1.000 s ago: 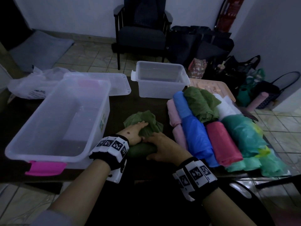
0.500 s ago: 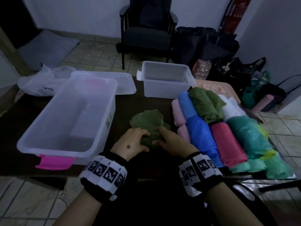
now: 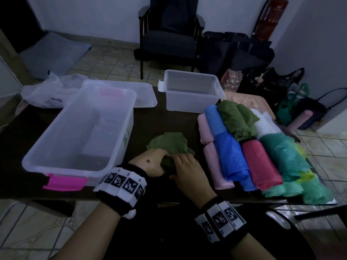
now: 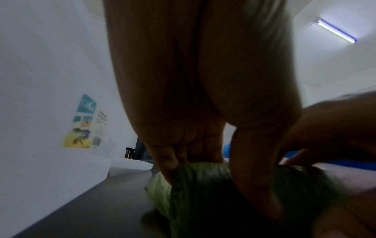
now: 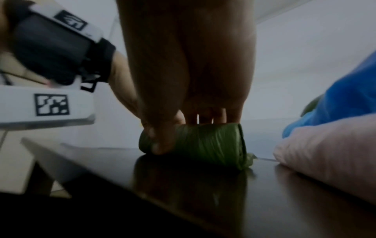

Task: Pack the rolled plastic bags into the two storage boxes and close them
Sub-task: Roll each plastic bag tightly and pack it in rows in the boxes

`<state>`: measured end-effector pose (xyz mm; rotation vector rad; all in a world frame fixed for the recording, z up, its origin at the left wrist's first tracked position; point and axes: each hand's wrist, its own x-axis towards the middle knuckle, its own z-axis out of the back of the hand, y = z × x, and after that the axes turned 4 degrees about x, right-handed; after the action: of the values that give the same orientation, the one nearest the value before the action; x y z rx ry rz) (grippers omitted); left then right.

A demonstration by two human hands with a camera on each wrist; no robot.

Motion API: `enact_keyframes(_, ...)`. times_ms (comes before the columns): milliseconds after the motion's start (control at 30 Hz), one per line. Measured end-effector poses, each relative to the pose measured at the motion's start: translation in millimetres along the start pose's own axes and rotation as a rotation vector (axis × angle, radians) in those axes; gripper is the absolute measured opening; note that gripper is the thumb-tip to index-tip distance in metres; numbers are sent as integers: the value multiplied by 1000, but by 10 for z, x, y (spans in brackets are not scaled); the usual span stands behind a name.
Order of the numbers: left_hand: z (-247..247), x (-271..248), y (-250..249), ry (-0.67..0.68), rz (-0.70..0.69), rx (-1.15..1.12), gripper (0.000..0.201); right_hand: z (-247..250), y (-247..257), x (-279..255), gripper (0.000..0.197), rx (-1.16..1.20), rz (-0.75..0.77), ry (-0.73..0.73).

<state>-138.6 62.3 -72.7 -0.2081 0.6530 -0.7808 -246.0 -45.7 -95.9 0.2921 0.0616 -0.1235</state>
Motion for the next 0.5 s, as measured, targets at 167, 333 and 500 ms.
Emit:
enact_keyframes(167,-118,-82,30,-93,-62,-32,49,119,-13,68,48,34,-29,173)
enact_keyframes(333,-164,-209,69,-257,-86,22,61,284,-56,263,48,148,-135,444)
enact_keyframes(500,-95,-164,73,-252,-74,9,54,327,-62,281,51,267,-185,387)
